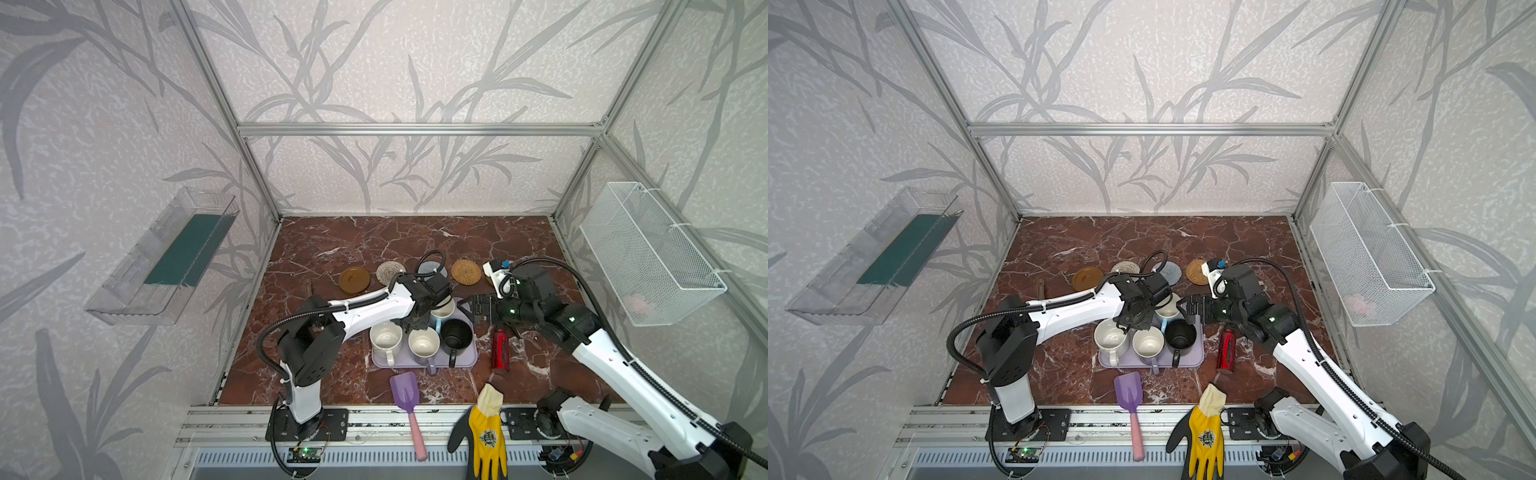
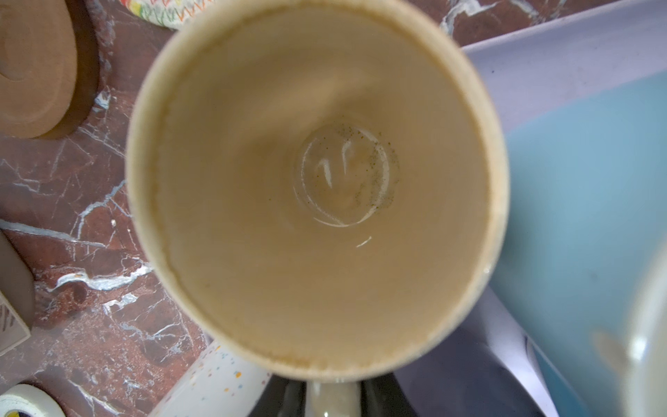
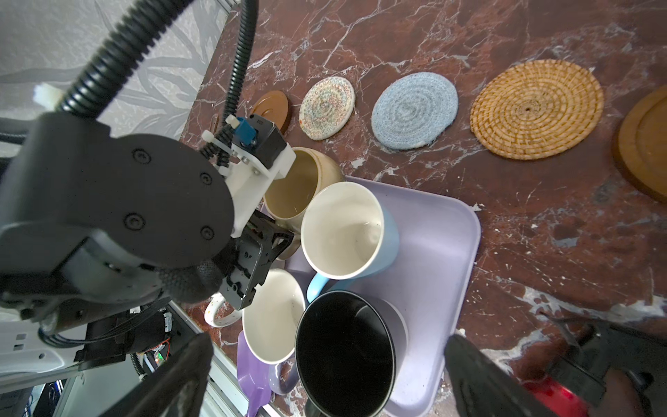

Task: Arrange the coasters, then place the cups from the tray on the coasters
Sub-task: 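Lower left gripper onto cream mug rim and close on it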

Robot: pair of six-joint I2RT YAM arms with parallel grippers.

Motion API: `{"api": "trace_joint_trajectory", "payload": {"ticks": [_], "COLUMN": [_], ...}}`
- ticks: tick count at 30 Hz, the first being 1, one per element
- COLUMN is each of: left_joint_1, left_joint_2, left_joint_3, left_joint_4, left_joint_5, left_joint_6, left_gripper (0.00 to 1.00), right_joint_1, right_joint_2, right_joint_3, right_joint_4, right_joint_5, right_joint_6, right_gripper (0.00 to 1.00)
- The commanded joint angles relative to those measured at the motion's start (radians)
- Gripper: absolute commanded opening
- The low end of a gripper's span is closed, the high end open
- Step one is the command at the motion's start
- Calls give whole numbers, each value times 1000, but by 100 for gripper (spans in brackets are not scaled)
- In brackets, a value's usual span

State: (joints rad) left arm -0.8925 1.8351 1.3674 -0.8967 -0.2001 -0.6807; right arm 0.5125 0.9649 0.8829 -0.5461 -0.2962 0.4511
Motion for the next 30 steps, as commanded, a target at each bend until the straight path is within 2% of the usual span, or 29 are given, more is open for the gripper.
{"api": "trace_joint_trajectory", "payload": {"ticks": [1,16,19,23,28,30], "left_joint_1": [21,43,44,45,46,46], "left_joint_2": [29,65,64,39,2,-15], "left_joint_3": [9,13,19,27,29,31], "left_joint_4": [34,69,64,51,31,22], "left_joint_5": [-14,25,21,11,-6,-8], "left_joint_6": [8,33,36,43,49,50], "left_gripper": [27,25,17,14,0,0], "right_joint_1": [3,1,1,1,1,1], "right_joint_2": [-17,-6,-5,-6,-6,-6], "right_joint_3": [-6,-15,-17,-19,-15,-17], "right_joint_4": [7,22,23,24,29,31], "right_joint_5": [11,9,8,9,9,8], "right_joint_6": [-13,-9,-10,-9,-6,-3], "right_gripper": [99,99,99,99,99,99]}}
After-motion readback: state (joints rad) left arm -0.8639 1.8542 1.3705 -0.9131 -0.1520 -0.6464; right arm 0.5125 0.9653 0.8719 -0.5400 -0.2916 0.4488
